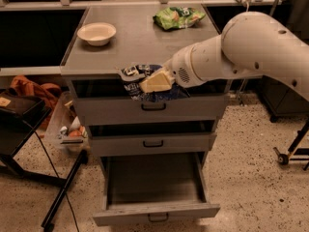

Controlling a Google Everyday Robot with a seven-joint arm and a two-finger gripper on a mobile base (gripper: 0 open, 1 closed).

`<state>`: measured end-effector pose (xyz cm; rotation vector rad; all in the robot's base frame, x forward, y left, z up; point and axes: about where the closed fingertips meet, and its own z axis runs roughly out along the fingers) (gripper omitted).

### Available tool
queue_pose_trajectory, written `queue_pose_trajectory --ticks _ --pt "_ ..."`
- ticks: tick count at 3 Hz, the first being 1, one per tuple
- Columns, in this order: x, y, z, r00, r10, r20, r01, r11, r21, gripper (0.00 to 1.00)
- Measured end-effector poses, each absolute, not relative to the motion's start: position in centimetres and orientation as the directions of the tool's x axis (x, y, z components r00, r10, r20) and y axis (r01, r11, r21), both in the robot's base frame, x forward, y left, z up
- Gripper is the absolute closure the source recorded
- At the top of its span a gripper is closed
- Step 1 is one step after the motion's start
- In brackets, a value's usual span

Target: Place blue chip bag into bottom drawer

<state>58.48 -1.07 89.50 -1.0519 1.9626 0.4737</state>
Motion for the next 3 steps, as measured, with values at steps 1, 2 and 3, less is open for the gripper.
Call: queue_pose_trajectory --ticks 1,2,3 --pt "58.1 -0.4 87.6 -0.279 -0.515 -0.810 -0.843 0.535 -0.050 1.00" --pt "56.9 0.3 82.4 -0.282 -0.528 -0.801 -0.870 0.493 -0.019 1.00" --pt "53.6 0.5 71.5 -0.352 -0.554 -0.754 -0.879 0.474 0.062 1.00"
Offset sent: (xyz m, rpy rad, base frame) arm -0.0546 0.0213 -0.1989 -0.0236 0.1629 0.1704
